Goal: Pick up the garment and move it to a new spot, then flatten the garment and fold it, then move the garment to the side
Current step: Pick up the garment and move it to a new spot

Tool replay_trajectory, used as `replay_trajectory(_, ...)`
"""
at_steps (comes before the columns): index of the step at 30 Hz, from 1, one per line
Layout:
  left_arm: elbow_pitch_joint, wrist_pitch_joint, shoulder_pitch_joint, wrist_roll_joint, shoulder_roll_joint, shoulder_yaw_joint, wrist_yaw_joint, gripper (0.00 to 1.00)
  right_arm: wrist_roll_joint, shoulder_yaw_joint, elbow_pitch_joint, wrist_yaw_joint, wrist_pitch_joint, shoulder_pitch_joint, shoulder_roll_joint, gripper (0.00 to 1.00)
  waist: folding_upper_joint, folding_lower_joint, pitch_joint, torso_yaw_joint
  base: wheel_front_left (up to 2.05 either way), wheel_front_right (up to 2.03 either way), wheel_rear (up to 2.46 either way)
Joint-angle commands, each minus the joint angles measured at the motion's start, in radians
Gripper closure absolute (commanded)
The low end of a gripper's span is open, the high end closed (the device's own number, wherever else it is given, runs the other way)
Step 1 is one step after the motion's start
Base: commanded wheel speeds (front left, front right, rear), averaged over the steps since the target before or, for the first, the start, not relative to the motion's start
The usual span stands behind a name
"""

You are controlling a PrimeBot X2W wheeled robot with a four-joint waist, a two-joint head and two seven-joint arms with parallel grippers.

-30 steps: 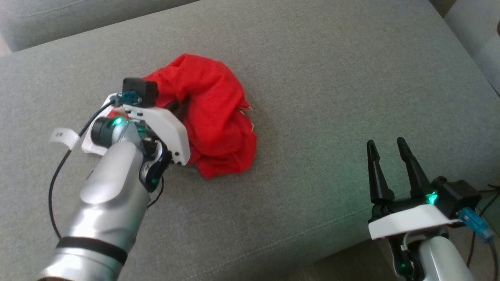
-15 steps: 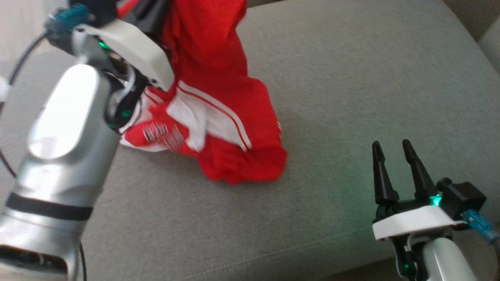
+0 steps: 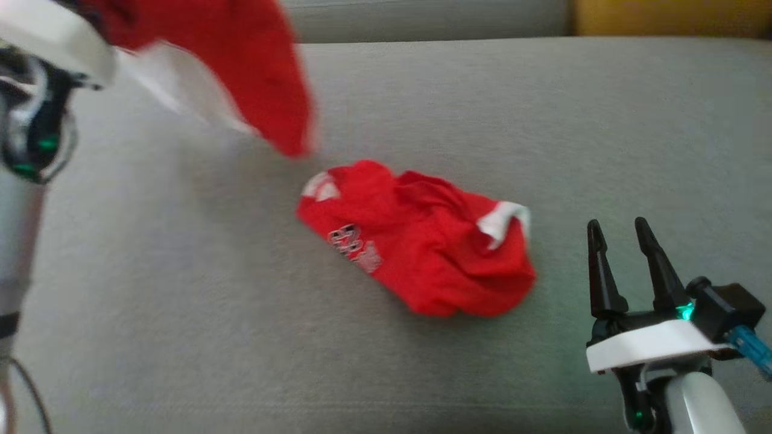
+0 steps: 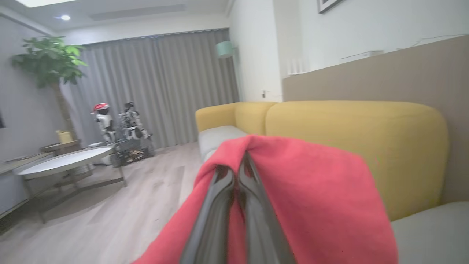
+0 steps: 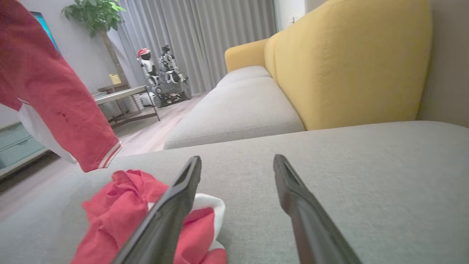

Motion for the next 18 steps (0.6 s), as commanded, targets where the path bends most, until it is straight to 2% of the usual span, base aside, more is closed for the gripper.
replay_trajectory(1,-0.013,0.004,-0.067,0.010,0.073,0.057,0.005,1.00,-0.007,0.016,-0.045,0.008,0.006,-0.014,-0.005,0.00,0.0000,0.0000,0.001,0.102,0.00,0.00,0.00)
replay_trajectory(5,0.042,-0.005,-0.074,0.000,0.109,0.072,-0.014,1.00,-0.018,0.006,-0.062,0.008,0.022,-0.021,-0.005,0.00,0.0000,0.0000,0.029,0.181,0.00,0.00,0.00)
replay_trajectory(9,0.131,-0.024,-0.080,-0.008,0.129,0.065,-0.045,1.00,-0.033,0.010,-0.080,0.008,0.042,-0.043,-0.005,0.00,0.0000,0.0000,0.066,0.226,0.00,0.00,0.00)
replay_trajectory(18,0.356,-0.132,-0.105,-0.053,0.181,0.115,-0.069,1.00,-0.066,0.015,-0.126,0.008,0.092,-0.081,-0.005,0.00,0.0000,0.0000,0.161,0.223,0.00,0.00,0.00)
